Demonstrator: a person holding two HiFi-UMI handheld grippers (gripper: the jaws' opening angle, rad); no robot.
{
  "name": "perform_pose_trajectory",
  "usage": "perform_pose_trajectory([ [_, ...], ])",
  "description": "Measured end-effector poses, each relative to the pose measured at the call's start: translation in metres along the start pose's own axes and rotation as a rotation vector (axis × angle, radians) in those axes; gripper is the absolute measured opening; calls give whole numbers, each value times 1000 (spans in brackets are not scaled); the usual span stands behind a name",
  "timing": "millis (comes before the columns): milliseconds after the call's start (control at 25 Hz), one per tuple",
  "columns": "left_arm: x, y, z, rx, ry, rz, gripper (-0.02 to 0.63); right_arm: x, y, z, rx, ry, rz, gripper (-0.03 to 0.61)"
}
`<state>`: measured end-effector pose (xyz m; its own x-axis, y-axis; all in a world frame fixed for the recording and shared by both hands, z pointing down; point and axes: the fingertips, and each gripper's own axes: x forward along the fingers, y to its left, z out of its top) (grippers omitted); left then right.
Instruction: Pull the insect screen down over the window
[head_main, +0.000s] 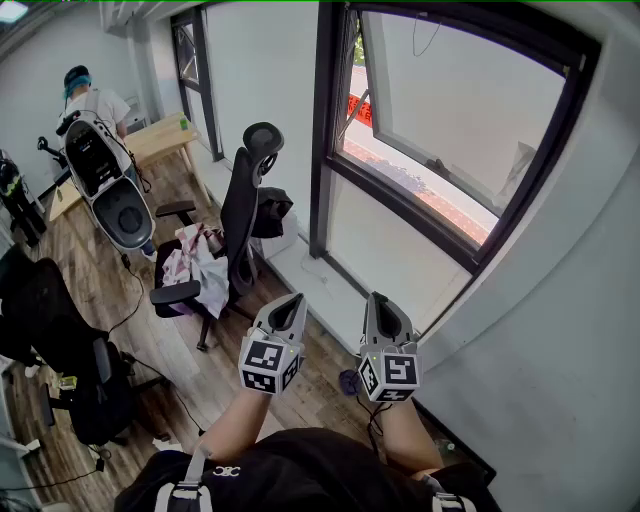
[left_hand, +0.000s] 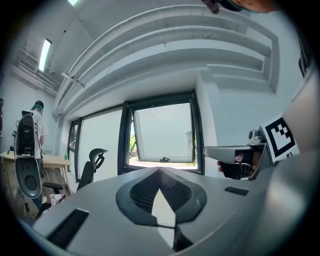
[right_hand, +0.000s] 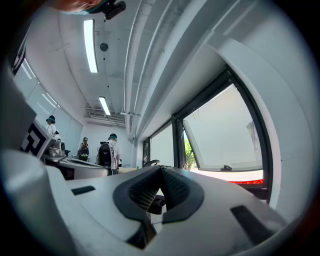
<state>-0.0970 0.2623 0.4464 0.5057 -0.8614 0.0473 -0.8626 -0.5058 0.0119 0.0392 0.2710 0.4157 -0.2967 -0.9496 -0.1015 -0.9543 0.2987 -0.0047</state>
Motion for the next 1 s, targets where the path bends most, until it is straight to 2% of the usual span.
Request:
perform_pose_trajectory([
  [600,-28,28,2,-14,-19,3,8,3,47,-3,11,-4,27,3],
  [1000,-51,52,-12,-11,-19,-21,8,-2,86,-11,-9,-9,22,3],
])
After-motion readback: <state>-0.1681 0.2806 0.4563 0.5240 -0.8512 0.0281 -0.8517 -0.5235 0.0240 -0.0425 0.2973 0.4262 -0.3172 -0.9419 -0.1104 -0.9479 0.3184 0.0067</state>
